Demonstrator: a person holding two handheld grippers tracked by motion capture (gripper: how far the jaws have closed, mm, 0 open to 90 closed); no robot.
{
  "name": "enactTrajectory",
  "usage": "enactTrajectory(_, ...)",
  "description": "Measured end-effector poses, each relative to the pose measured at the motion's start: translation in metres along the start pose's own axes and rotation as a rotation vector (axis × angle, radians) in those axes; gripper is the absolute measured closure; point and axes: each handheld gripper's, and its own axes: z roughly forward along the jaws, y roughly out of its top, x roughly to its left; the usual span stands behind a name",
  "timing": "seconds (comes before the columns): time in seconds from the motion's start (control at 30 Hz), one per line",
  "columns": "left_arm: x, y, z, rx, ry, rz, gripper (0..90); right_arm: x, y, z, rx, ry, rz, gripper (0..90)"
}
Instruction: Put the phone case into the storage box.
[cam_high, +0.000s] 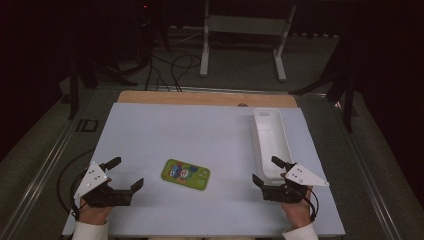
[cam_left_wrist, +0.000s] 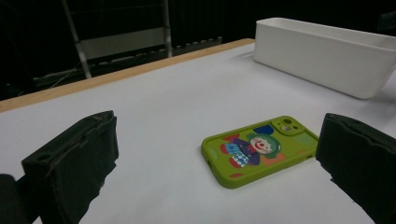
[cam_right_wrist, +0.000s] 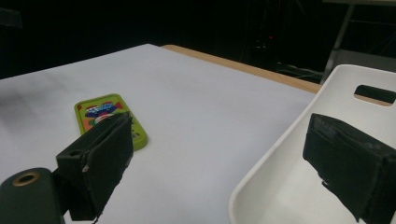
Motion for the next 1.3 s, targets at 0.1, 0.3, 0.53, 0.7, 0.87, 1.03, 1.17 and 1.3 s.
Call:
enactTrajectory(0.1,0.0,0.0,0.0,0.002,-0.001,0.001,0.0,0.0,0.0,-0.001,0.0,-0.004,0.004,8.6)
enactTrajectory(0.3,-0.001,0.0,0.001,0.002,-0.004,0.003,0.0,0.0,-0.001,0.0,-0.002,-0.005,0.002,8.6)
enactTrajectory(0.53,-0.001,0.001,0.001,0.005,-0.004,0.012,0.0,0.001,-0.001,0.001,0.0,-0.005,0.001,8.6)
enactTrajectory(0.7,-0.002,0.002,0.002,0.007,-0.004,0.009,0.0,0.0,-0.002,0.0,0.004,-0.006,0.004,8.6)
enactTrajectory(0.87,-0.005,0.006,0.004,0.012,-0.014,0.018,0.0,0.0,-0.003,0.0,0.006,-0.012,0.01,8.6)
enactTrajectory(1.03,-0.006,0.011,0.003,0.009,-0.023,0.025,0.0,0.0,-0.003,0.0,0.004,-0.017,0.009,8.6)
enactTrajectory(1.17,-0.006,0.014,0.006,0.014,-0.034,0.029,0.0,0.0,-0.005,0.0,0.008,-0.019,0.013,8.6)
enactTrajectory(1.3,-0.008,0.016,0.012,0.03,-0.049,0.042,0.0,0.0,-0.005,0.001,0.01,-0.019,0.012,8.6)
